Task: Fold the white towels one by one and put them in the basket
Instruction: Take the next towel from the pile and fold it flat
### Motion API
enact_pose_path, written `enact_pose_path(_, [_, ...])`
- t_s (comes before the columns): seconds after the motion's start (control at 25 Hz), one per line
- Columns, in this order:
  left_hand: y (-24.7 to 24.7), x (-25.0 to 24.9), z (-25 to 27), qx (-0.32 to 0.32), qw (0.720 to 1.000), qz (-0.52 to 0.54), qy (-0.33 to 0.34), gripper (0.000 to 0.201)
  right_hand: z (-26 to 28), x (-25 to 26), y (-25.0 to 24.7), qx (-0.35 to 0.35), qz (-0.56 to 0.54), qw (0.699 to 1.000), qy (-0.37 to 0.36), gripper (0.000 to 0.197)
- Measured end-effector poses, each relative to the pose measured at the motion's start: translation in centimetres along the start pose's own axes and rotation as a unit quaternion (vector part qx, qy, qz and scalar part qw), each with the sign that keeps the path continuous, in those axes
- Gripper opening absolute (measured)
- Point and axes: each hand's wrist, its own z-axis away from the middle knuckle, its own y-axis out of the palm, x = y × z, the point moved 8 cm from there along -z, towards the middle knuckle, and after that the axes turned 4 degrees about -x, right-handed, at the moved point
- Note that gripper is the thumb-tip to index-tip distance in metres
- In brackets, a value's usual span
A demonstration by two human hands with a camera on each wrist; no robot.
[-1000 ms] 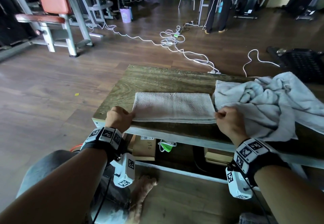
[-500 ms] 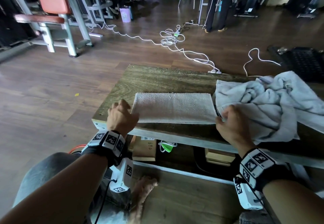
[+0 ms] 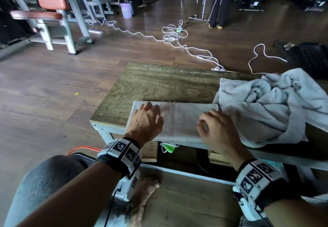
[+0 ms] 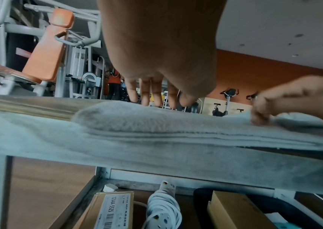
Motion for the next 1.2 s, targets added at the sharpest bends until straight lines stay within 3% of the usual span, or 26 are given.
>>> enact_pose_path(0.08, [2.0,-1.9,-1.5,0.013,0.999,0.028,0.034,0.034,-2.0,1.7,2.0,0.010,-0.033,0.999,0.002,0.027])
enact_pose_path(0.16, [4.3,-3.1,-2.3,0.050,0.998,0.036,0.026,0.048,-3.5,3.5,5.0,0.057,-0.078,0.995,0.012,0.052])
enact_pose_path(0.24, [6.6,-3.3,-2.0,0.099,0.995,-0.001,0.013,0.055,-3.5,4.1,7.5,0.102,-0.045,0.994,0.015,0.067])
enact_pose_path(0.4, [7.2,-2.3,-1.4,0.094,0.995,-0.042,0.013,0.060,-2.9,3.0,8.6,0.117,0.050,0.992,0.012,0.067])
enact_pose_path(0.96, [5.9,0.5,-1.0,0.072,0.995,-0.039,-0.049,0.073,-2.0,-1.2,7.6,0.106,0.105,0.987,0.060,0.065])
enact_pose_path(1.2, [5.3,2.6,-0.3,0.066,0.994,-0.034,-0.074,0.087,-1.5,-2.7,7.8,0.124,0.069,0.986,0.086,0.069])
